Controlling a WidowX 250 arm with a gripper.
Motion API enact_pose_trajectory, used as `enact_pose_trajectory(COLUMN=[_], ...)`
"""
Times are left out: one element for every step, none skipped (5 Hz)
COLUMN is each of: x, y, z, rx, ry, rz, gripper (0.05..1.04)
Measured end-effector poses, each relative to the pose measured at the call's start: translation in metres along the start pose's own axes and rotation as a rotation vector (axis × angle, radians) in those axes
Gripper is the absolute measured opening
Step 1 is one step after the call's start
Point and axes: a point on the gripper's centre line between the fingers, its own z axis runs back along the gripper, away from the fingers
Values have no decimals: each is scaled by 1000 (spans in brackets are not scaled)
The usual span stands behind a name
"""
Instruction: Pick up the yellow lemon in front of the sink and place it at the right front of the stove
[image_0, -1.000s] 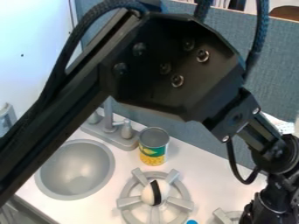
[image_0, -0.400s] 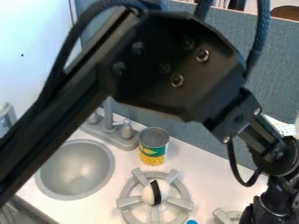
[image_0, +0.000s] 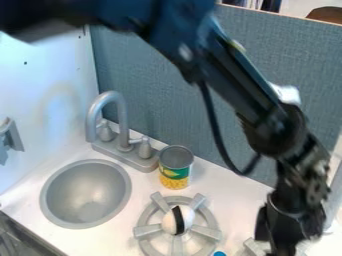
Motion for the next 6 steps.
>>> enact_pose_trajectory(x=[-21, -44, -49, -56, -60, -59], y=[1, 7, 11, 13, 9, 6], z=[26, 32, 28, 27, 25, 25], rx=[21, 3, -9, -55, -77, -94], ry=[-33, 29, 36, 39, 39, 34], rz=[71, 141, 187, 227, 242, 287], gripper=[995, 996, 997, 996, 997, 999])
